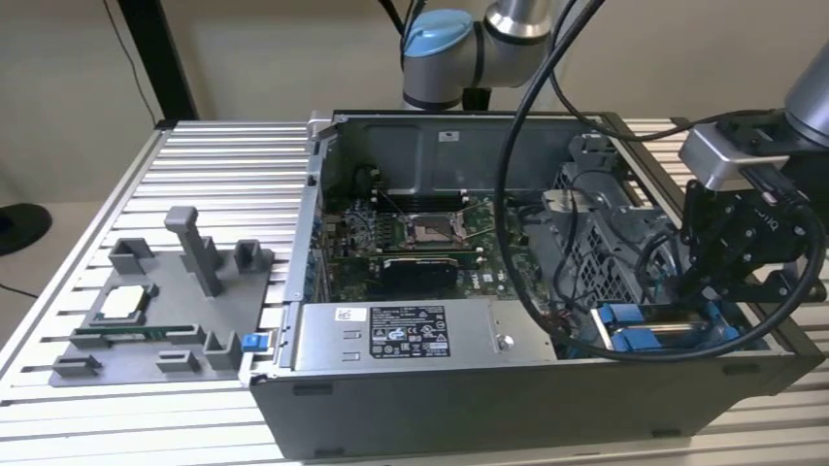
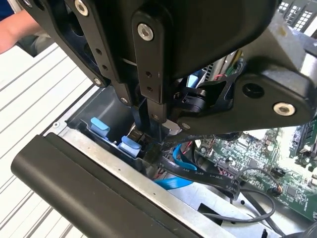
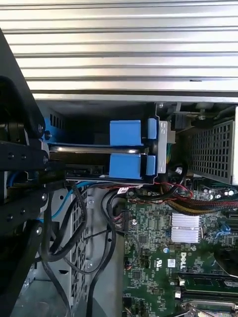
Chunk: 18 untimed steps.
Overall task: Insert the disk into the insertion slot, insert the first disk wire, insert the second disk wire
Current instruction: 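Insert the first disk wire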
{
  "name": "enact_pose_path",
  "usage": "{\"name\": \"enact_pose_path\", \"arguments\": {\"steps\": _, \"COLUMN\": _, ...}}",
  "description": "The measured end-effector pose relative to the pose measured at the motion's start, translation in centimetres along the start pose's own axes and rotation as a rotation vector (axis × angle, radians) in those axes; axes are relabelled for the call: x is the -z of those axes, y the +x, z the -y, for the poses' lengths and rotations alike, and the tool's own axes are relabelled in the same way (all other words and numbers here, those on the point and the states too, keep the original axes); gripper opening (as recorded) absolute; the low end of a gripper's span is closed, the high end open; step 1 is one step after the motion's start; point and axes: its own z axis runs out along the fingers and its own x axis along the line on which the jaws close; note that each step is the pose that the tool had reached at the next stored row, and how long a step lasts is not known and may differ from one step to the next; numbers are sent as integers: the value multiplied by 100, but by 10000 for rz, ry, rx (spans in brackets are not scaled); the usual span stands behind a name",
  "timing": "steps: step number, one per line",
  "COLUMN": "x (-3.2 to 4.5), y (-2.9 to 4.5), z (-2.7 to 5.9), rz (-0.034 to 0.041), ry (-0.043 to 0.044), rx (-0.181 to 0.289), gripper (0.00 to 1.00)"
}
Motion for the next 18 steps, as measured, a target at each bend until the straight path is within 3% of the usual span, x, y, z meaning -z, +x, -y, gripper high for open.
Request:
{"name": "enact_pose_path", "arguments": {"steps": 6, "x": -11, "y": 0, "z": 1, "rz": 5, "ry": 4, "rx": -125, "gripper": 0}}
{"name": "enact_pose_path", "arguments": {"steps": 12, "x": -83, "y": 3, "z": 2, "rz": -14, "ry": 7, "rx": -182, "gripper": 0}}
{"name": "enact_pose_path", "arguments": {"steps": 18, "x": -118, "y": 2, "z": 3, "rz": 29, "ry": 6, "rx": -195, "gripper": 0}}
